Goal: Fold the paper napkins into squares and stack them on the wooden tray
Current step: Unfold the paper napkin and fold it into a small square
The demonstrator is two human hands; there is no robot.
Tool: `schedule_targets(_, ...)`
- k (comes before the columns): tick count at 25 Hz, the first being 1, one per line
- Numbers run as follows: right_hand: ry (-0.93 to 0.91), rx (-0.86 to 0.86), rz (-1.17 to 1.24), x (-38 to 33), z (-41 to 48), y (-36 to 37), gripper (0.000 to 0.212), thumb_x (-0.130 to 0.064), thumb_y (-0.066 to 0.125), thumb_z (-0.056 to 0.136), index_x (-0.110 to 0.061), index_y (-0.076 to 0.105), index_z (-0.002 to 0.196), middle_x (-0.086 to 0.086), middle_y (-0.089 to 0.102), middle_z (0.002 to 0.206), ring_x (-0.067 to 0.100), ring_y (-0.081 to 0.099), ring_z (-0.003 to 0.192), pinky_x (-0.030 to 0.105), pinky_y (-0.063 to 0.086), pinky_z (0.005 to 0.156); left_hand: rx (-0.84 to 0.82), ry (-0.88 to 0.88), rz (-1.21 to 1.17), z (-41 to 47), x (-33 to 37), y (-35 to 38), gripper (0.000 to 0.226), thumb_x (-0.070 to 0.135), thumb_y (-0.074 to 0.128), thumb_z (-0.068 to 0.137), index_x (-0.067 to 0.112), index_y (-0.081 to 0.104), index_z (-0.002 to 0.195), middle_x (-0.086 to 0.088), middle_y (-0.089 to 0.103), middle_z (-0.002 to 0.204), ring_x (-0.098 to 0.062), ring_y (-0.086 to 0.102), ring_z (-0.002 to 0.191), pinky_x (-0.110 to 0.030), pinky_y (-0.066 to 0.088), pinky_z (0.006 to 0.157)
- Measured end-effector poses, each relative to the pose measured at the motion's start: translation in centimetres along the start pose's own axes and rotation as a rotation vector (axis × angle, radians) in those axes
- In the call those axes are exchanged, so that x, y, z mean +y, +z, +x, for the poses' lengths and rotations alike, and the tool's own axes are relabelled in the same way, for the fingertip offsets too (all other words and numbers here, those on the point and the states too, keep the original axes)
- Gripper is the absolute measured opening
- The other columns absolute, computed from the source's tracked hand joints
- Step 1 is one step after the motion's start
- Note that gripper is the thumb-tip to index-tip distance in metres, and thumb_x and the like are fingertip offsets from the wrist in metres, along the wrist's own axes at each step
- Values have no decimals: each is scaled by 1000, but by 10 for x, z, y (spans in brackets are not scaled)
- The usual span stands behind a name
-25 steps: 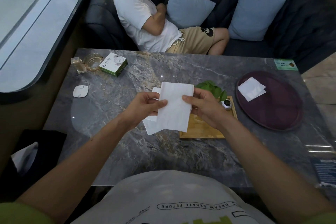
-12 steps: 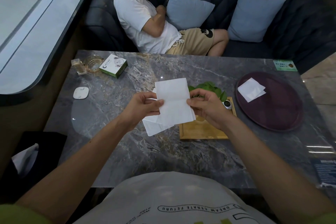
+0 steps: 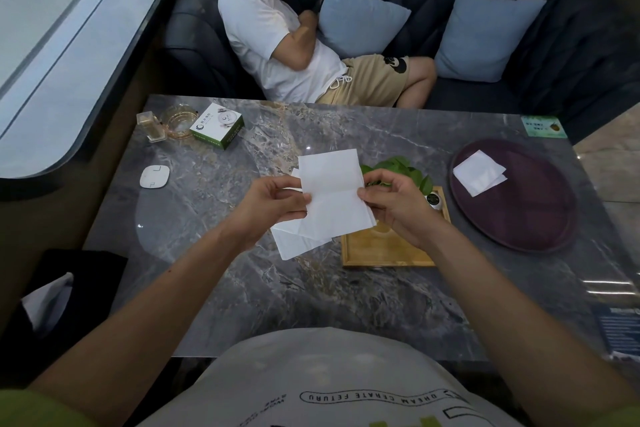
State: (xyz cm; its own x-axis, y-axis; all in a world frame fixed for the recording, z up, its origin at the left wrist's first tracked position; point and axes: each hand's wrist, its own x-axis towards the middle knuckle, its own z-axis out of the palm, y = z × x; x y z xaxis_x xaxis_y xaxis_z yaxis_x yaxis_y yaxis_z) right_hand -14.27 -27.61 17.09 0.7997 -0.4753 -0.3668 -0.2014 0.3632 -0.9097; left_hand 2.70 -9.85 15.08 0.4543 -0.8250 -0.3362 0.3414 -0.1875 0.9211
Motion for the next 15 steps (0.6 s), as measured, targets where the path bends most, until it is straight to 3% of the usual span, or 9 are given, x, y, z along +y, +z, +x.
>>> schedule_targets(7,1,-19,53,-1,1,-2,19,5,64,85,-12,71,86,12,72,86,21,70,78,30,57,64,12,34,-24,-2,2,0,17,0,70,84,11,75,96,-12,76,99,-23,73,88,-24,58,70)
schedule_targets(11,-25,-38,13,-3,1,0,34,9,57,87,-17,75,75,6,74,80,16,69,74,25,55,61,0,102,12,-3,2,-1,19,-1,67,85,13,78,94,-10,76,100,-23,71,94,-26,58,75)
schedule_targets(15,-47,-53,18,-5,2,3,35,9,53,89,-14,74,73,4,73,79,14,68,74,23,53,58,-27,154,20,-2,4,-1,24,-1,64,88,17,79,89,-7,77,99,-22,72,97,-28,57,80)
